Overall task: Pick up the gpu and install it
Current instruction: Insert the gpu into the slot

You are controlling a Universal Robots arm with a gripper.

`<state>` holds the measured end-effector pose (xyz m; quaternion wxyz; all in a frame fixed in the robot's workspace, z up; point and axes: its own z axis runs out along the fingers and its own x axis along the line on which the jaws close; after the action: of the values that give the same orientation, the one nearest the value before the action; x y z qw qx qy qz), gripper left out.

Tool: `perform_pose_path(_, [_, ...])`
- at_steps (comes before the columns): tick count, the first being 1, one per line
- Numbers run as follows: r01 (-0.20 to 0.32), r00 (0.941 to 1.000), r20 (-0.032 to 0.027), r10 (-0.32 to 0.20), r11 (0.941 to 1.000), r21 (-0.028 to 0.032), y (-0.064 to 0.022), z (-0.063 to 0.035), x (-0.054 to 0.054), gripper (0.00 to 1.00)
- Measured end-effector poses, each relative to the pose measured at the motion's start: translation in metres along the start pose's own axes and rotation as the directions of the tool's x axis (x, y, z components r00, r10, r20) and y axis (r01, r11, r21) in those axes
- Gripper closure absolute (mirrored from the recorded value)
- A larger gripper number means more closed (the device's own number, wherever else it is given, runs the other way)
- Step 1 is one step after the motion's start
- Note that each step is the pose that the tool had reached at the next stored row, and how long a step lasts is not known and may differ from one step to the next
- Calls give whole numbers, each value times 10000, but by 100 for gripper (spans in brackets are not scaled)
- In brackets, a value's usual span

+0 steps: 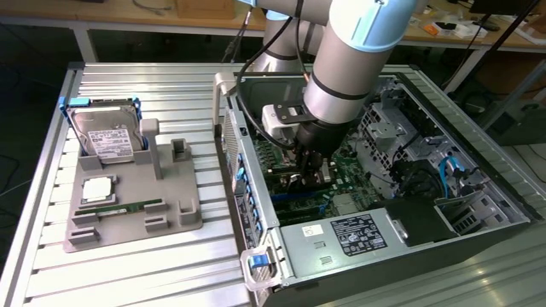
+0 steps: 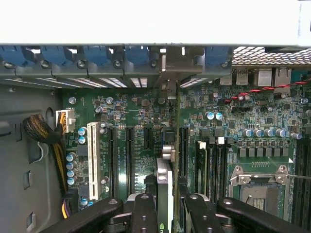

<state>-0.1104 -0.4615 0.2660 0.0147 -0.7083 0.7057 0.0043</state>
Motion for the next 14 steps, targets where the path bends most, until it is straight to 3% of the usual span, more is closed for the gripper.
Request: perform_pose_path(14, [0, 10000, 5, 0, 10000, 3, 1, 70, 1, 73])
